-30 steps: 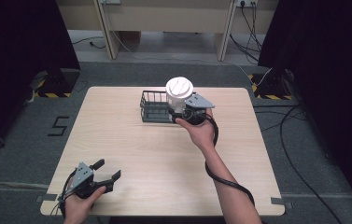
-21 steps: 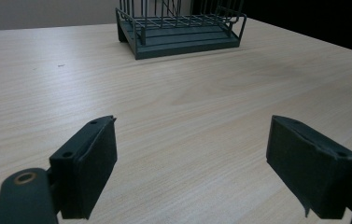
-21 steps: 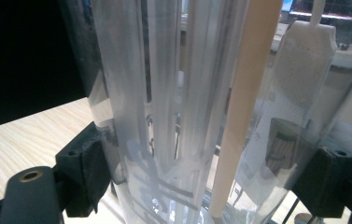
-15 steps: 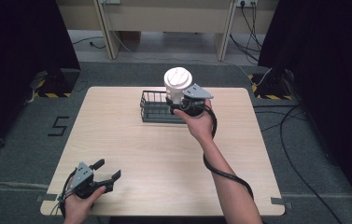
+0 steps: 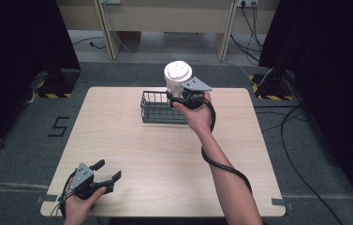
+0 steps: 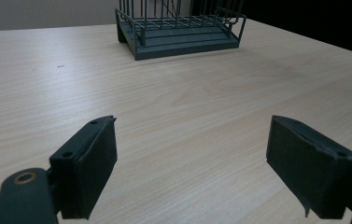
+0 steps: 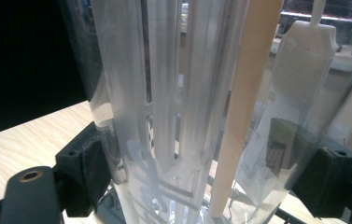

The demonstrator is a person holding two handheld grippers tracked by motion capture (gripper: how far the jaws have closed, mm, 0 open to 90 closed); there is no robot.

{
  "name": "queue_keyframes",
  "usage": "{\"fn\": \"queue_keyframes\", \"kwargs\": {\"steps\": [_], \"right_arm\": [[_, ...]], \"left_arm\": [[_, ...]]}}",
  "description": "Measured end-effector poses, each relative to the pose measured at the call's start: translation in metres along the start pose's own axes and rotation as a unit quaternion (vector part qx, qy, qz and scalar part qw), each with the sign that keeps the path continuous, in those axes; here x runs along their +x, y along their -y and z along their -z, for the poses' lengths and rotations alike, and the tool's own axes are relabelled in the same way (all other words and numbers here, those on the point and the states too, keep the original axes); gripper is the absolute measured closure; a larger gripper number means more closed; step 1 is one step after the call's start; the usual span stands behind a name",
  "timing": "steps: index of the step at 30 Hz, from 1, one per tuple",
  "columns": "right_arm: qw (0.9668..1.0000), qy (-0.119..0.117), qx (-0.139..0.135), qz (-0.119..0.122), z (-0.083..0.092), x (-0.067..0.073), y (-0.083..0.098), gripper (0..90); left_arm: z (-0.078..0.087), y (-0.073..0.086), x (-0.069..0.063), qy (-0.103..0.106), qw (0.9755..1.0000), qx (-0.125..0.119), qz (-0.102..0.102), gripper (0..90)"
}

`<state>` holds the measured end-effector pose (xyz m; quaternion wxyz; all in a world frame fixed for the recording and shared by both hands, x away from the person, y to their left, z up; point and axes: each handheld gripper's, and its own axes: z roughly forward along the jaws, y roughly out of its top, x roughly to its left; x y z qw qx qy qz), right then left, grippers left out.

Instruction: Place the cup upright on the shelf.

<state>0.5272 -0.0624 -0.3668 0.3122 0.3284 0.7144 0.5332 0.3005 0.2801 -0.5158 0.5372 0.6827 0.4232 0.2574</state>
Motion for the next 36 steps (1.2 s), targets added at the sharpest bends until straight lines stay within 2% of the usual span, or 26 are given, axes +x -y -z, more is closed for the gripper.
{"fn": "queue_keyframes", "kwargs": {"steps": [17, 24, 36], "right_arm": [[0.9995, 0.021, 0.016, -0.015, -0.026, -0.013, 0.0, 18.5], [0.9992, 0.025, 0.02, -0.024, -0.034, -0.014, 0.0, 18.5], [0.9979, 0.032, 0.042, -0.037, -0.051, -0.015, 0.011, 18.4]], "left_arm": [[0.0, 0.0, 0.001, 0.0, 1.0, 0.0, 0.0, 15.8], [0.0, 0.0, 0.001, 0.0, 1.0, 0.0, 0.001, 15.8], [0.0, 0.0, 0.001, 0.001, 1.0, -0.002, 0.003, 15.8]]}}
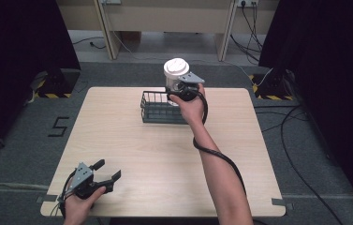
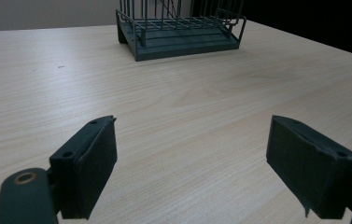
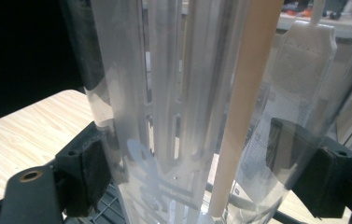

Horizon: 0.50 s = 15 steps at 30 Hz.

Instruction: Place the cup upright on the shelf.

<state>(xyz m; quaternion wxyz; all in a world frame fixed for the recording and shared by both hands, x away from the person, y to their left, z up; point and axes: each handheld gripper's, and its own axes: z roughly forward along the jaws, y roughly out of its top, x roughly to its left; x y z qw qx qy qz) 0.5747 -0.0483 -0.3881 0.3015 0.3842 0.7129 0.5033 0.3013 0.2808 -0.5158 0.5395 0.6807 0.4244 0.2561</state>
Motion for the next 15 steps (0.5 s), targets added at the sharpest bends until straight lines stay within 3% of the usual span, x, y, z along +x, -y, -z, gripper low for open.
{"fn": "queue_keyframes", "kwargs": {"steps": [15], "right_arm": [[0.9995, 0.009, 0.025, -0.018, -0.021, -0.002, 0.02, 18.3]], "left_arm": [[0.0, 0.0, 0.001, 0.0, 1.0, 0.001, 0.0, 15.9]]}}
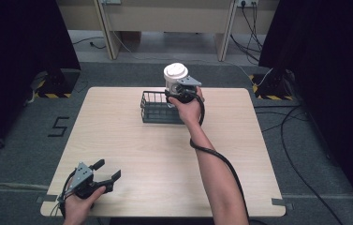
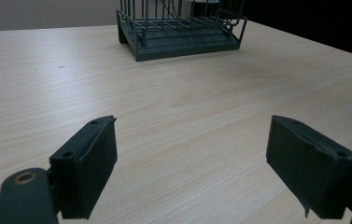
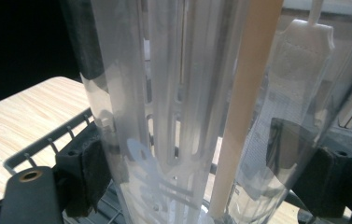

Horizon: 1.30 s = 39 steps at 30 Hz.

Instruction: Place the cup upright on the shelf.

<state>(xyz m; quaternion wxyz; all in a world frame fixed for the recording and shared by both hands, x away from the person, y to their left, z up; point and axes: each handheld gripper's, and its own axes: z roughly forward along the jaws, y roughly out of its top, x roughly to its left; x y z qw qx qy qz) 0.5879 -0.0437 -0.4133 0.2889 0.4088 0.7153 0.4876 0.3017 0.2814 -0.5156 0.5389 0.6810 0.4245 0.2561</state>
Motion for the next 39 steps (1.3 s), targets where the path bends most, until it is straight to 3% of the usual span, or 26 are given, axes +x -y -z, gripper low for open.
{"fn": "queue_keyframes", "kwargs": {"steps": [23, 39], "right_arm": [[0.999, 0.014, 0.041, 0.005, -0.015, 0.005, 0.018, 18.2], [0.9991, 0.013, 0.041, -0.004, -0.01, 0.003, 0.02, 15.6]], "left_arm": [[0.0, 0.0, 0.0, 0.001, 1.0, -0.002, 0.0, 15.9], [-0.001, 0.0, 0.0, 0.001, 1.0, -0.001, 0.001, 15.8]]}}
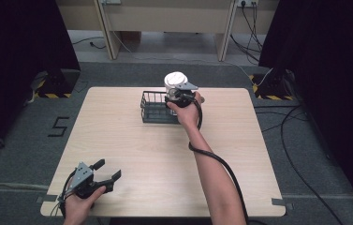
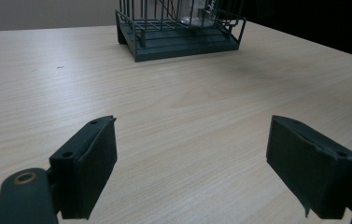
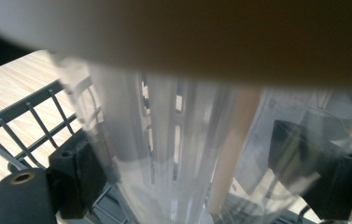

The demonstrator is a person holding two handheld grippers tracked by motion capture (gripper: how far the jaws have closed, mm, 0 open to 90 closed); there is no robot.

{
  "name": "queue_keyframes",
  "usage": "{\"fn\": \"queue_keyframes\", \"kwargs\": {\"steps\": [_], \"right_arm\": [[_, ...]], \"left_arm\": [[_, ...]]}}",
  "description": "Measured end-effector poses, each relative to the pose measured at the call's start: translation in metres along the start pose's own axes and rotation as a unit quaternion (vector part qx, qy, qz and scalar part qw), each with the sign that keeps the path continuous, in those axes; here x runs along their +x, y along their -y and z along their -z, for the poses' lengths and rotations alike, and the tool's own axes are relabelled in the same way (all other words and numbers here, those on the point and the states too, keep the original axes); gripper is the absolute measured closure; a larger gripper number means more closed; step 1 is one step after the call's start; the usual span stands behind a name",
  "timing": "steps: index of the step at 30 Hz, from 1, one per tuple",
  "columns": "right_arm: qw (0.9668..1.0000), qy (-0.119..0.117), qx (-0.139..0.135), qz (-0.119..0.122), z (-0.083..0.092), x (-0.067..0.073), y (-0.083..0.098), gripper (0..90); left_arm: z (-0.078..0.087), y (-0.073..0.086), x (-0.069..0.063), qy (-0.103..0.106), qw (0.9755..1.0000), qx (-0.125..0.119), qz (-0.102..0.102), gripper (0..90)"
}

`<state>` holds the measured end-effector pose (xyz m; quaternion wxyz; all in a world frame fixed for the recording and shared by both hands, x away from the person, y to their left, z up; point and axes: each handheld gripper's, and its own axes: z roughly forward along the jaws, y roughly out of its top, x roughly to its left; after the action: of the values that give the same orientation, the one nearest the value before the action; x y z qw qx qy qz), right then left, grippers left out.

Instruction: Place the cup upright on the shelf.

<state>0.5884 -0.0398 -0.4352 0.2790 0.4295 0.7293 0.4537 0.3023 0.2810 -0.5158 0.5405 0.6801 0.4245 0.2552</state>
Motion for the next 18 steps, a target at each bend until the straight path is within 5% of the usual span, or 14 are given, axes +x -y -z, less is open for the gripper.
{"fn": "queue_keyframes", "kwargs": {"steps": [18], "right_arm": [[0.9999, -0.015, -0.002, -0.003, 0.028, -0.004, 0.004, 15.1]], "left_arm": [[0.0, 0.0, 0.0, -0.003, 1.0, 0.003, -0.002, 15.7]]}}
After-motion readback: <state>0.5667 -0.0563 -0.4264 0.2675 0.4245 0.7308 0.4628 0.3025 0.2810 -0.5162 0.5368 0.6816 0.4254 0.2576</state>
